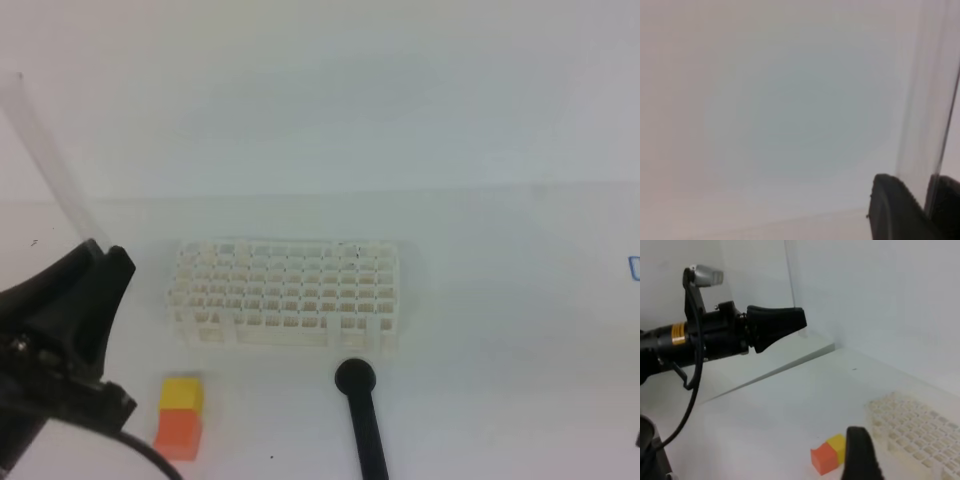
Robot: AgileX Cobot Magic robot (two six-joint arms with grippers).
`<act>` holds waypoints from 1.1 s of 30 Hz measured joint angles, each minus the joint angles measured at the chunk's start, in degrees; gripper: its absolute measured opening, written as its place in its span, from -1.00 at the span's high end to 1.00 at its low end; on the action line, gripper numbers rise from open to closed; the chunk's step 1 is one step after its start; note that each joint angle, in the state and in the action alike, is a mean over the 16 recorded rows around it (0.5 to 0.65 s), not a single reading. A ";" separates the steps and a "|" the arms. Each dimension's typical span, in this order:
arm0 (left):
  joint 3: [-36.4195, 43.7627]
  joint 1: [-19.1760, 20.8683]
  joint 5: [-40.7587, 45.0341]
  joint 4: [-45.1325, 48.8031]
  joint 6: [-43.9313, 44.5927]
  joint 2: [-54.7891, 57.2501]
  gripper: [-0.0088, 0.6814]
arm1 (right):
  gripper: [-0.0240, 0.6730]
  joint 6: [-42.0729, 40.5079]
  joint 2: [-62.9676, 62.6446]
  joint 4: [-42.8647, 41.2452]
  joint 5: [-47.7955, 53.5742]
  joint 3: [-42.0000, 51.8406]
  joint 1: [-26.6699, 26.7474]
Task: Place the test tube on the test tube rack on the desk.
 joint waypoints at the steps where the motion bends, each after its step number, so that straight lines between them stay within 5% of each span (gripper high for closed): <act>1: 1.41 0.00 -2.69 1.02 -0.24 0.34 0.66 | -0.25 -1.07 1.12 0.33 0.07 -0.35 0.42; 10: 7.57 0.00 -21.06 9.20 -2.37 6.30 0.67 | -0.27 -9.29 14.47 1.97 -2.45 -8.04 8.43; 24: 7.86 0.00 -35.05 11.62 -3.91 17.10 0.67 | -0.29 -26.15 42.52 14.71 -14.50 -26.58 32.97; 33: 7.86 0.00 -37.03 11.46 -5.58 18.67 0.67 | -0.31 -31.08 53.55 20.45 -15.94 -35.75 36.57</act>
